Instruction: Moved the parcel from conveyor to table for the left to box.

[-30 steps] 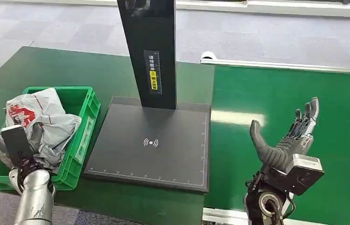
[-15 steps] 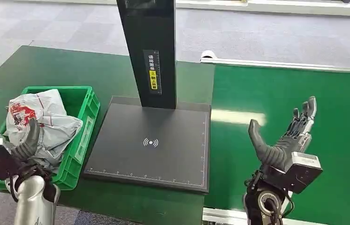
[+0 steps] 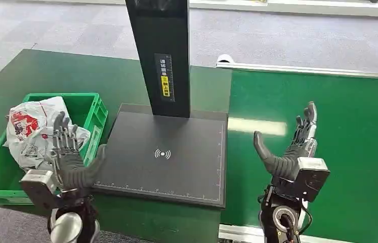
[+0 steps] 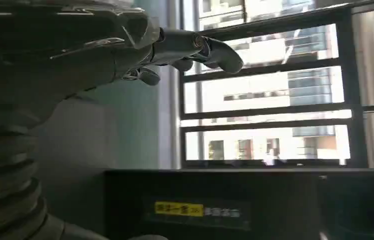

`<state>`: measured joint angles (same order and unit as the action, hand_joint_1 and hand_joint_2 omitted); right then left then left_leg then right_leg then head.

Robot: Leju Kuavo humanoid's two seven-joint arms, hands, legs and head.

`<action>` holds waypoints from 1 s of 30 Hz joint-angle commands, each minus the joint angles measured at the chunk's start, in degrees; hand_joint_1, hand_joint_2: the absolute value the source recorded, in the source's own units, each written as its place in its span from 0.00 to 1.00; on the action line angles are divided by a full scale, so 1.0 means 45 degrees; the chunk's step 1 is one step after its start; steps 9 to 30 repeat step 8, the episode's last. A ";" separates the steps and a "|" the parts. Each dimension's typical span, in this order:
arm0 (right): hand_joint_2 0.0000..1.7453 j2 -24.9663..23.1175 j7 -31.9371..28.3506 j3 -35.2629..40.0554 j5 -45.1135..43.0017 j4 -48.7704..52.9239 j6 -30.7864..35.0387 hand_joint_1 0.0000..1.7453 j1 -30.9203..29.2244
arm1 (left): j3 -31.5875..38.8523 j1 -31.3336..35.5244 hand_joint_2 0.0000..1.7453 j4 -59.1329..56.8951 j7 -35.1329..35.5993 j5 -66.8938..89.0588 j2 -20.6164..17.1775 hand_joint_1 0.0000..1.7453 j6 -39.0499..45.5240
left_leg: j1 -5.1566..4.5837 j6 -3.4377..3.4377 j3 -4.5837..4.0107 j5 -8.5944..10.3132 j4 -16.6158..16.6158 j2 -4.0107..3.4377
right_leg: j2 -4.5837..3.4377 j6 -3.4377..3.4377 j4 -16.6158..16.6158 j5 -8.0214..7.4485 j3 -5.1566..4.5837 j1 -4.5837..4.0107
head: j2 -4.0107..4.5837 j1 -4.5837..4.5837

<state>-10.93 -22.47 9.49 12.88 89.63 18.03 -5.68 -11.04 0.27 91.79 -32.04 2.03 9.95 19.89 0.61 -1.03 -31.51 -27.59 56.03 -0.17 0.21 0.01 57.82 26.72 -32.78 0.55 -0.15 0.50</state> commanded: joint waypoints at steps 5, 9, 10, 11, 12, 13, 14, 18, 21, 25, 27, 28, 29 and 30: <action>1.00 0.0049 -0.0707 0.1717 -0.0072 -0.3491 -0.0406 0.00 0.1059 | -0.2118 -0.0574 1.00 -0.5150 -0.1769 -0.1330 0.0010 0.00 0.2513 | 0.0005 0.0004 0.0043 -0.0001 -0.0050 -0.0004 | -0.0007 -0.0004 -0.0052 -0.0006 0.0043 -0.0006 | 0.0000 0.0005; 1.00 0.0231 -0.1186 0.2093 -0.0531 -0.4933 -0.0491 0.00 0.0955 | -0.2565 -0.0301 1.00 -0.5638 -0.1769 -0.1492 -0.0119 0.00 0.3181 | 0.0008 0.0005 0.0033 0.0004 -0.0049 0.0002 | -0.0001 -0.0002 -0.0056 -0.0012 0.0039 -0.0010 | 0.0005 0.0005; 1.00 0.0231 -0.1186 0.2093 -0.0531 -0.4933 -0.0491 0.00 0.0955 | -0.2565 -0.0301 1.00 -0.5638 -0.1769 -0.1492 -0.0119 0.00 0.3181 | 0.0008 0.0005 0.0033 0.0004 -0.0049 0.0002 | -0.0001 -0.0002 -0.0056 -0.0012 0.0039 -0.0010 | 0.0005 0.0005; 1.00 0.0231 -0.1186 0.2093 -0.0531 -0.4933 -0.0491 0.00 0.0955 | -0.2565 -0.0301 1.00 -0.5638 -0.1769 -0.1492 -0.0119 0.00 0.3181 | 0.0008 0.0005 0.0033 0.0004 -0.0049 0.0002 | -0.0001 -0.0002 -0.0056 -0.0012 0.0039 -0.0010 | 0.0005 0.0005; 1.00 0.0231 -0.1186 0.2093 -0.0531 -0.4933 -0.0491 0.00 0.0955 | -0.2565 -0.0301 1.00 -0.5638 -0.1769 -0.1492 -0.0119 0.00 0.3181 | 0.0008 0.0005 0.0033 0.0004 -0.0049 0.0002 | -0.0001 -0.0002 -0.0056 -0.0012 0.0039 -0.0010 | 0.0005 0.0005; 1.00 0.0231 -0.1186 0.2093 -0.0531 -0.4933 -0.0491 0.00 0.0955 | -0.2565 -0.0301 1.00 -0.5638 -0.1769 -0.1492 -0.0119 0.00 0.3181 | 0.0008 0.0005 0.0033 0.0004 -0.0049 0.0002 | -0.0001 -0.0002 -0.0056 -0.0012 0.0039 -0.0010 | 0.0005 0.0005; 1.00 0.0231 -0.1186 0.2093 -0.0531 -0.4933 -0.0491 0.00 0.0955 | -0.2565 -0.0301 1.00 -0.5638 -0.1769 -0.1492 -0.0119 0.00 0.3181 | 0.0008 0.0005 0.0033 0.0004 -0.0049 0.0002 | -0.0001 -0.0002 -0.0056 -0.0012 0.0039 -0.0010 | 0.0005 0.0005; 1.00 0.0231 -0.1186 0.2093 -0.0531 -0.4933 -0.0491 0.00 0.0955 | -0.2565 -0.0301 1.00 -0.5638 -0.1769 -0.1492 -0.0119 0.00 0.3181 | 0.0008 0.0005 0.0033 0.0004 -0.0049 0.0002 | -0.0001 -0.0002 -0.0056 -0.0012 0.0039 -0.0010 | 0.0005 0.0005; 1.00 0.0231 -0.1186 0.2093 -0.0531 -0.4933 -0.0491 0.00 0.0955 | -0.2565 -0.0301 1.00 -0.5638 -0.1769 -0.1492 -0.0119 0.00 0.3181 | 0.0008 0.0005 0.0033 0.0004 -0.0049 0.0002 | -0.0001 -0.0002 -0.0056 -0.0012 0.0039 -0.0010 | 0.0005 0.0005; 1.00 0.0231 -0.1186 0.2093 -0.0531 -0.4933 -0.0491 0.00 0.0955 | -0.2565 -0.0301 1.00 -0.5638 -0.1769 -0.1492 -0.0119 0.00 0.3181 | 0.0008 0.0005 0.0033 0.0004 -0.0049 0.0002 | -0.0001 -0.0002 -0.0056 -0.0012 0.0039 -0.0010 | 0.0005 0.0005; 1.00 0.0231 -0.1186 0.2093 -0.0531 -0.4933 -0.0491 0.00 0.0955 | -0.2565 -0.0301 1.00 -0.5638 -0.1769 -0.1492 -0.0119 0.00 0.3181 | 0.0008 0.0005 0.0033 0.0004 -0.0049 0.0002 | -0.0001 -0.0002 -0.0056 -0.0012 0.0039 -0.0010 | 0.0005 0.0005; 1.00 0.0231 -0.1186 0.2093 -0.0531 -0.4933 -0.0491 0.00 0.0955 | -0.2565 -0.0301 1.00 -0.5638 -0.1769 -0.1492 -0.0119 0.00 0.3181 | 0.0008 0.0005 0.0033 0.0004 -0.0049 0.0002 | -0.0001 -0.0002 -0.0056 -0.0012 0.0039 -0.0010 | 0.0005 0.0005; 1.00 0.0231 -0.1186 0.2093 -0.0531 -0.4933 -0.0491 0.00 0.0955 | -0.2565 -0.0301 1.00 -0.5638 -0.1769 -0.1492 -0.0119 0.00 0.3181 | 0.0008 0.0005 0.0033 0.0004 -0.0049 0.0002 | -0.0001 -0.0002 -0.0056 -0.0012 0.0039 -0.0010 | 0.0005 0.0005; 1.00 0.0231 -0.1186 0.2093 -0.0531 -0.4933 -0.0491 0.00 0.0955 | -0.2565 -0.0301 1.00 -0.5638 -0.1769 -0.1492 -0.0119 0.00 0.3181 | 0.0008 0.0005 0.0033 0.0004 -0.0049 0.0002 | -0.0001 -0.0002 -0.0056 -0.0012 0.0039 -0.0010 | 0.0005 0.0005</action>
